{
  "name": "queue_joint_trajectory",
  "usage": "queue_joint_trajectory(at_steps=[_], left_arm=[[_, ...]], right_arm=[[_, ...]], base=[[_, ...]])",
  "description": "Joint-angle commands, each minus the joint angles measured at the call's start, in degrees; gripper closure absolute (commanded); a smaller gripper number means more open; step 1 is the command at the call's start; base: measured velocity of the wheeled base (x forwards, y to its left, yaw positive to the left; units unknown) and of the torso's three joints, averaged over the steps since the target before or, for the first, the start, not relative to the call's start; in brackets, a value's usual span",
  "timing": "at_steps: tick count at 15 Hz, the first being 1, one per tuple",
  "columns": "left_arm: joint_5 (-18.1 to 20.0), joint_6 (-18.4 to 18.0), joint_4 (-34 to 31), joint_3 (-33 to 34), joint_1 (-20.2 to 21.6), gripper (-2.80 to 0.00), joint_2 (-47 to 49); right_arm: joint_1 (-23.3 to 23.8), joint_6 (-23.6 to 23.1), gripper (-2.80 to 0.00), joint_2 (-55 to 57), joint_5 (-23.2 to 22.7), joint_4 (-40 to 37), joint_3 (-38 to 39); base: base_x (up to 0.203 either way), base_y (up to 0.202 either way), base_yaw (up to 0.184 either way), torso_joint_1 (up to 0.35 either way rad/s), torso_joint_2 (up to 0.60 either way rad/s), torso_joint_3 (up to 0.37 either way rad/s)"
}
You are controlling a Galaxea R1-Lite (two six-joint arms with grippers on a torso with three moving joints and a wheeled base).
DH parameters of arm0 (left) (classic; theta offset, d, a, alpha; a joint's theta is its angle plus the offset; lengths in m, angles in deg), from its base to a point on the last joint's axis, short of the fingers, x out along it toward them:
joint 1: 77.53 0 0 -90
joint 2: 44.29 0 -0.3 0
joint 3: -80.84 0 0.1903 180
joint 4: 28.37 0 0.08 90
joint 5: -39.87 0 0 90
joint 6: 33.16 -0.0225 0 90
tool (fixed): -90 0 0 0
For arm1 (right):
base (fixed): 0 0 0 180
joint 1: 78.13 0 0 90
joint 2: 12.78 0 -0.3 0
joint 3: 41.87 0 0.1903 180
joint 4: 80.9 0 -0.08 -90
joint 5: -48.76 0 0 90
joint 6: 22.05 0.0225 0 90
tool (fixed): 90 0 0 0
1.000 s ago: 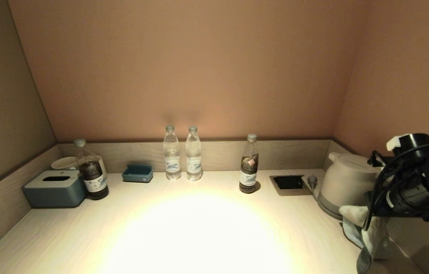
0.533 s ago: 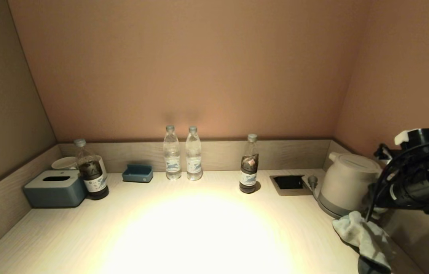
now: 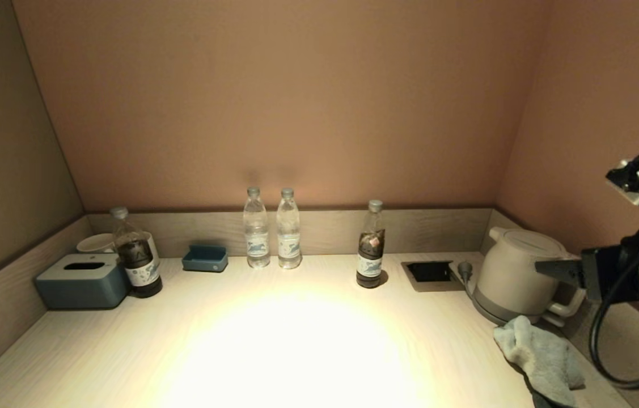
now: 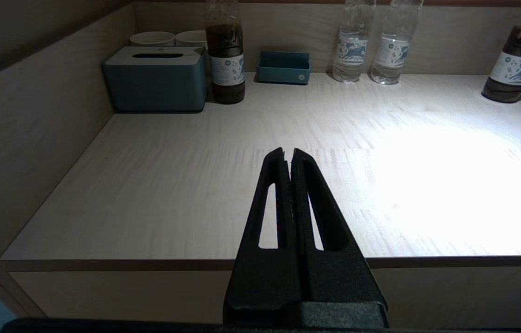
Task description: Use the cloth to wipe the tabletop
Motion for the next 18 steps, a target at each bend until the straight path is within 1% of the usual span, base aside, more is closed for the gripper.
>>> queue_joint_trajectory(at_steps=[1,4,7,11,18], left_arm=[[0.0,0.0,0.0,0.0,0.0,0.0,0.0],[0.0,0.0,0.0,0.0,0.0,0.0,0.0],[0.0,0.0,0.0,0.0,0.0,0.0,0.0],[0.0,0.0,0.0,0.0,0.0,0.0,0.0],[0.0,0.0,0.0,0.0,0.0,0.0,0.0]], right_arm=[[-1.1,-0.2,0.0,-5.7,-2.5,2.2,2.0],[-1.1,-0.1,0.0,-11.6,-3.5,3.7,3.6],[-0.8,0.1,0.0,-21.3,-3.5,4.0,4.9],[-0.7,1.0,0.0,-30.4,-2.9,3.6,5.7],[-0.7,1.2,0.0,-38.7,-1.2,3.4,11.0]], base=[[0.0,0.0,0.0,0.0,0.0,0.0],[0.0,0.0,0.0,0.0,0.0,0.0],[0.0,0.0,0.0,0.0,0.0,0.0],[0.0,0.0,0.0,0.0,0.0,0.0],[0.0,0.0,0.0,0.0,0.0,0.0]])
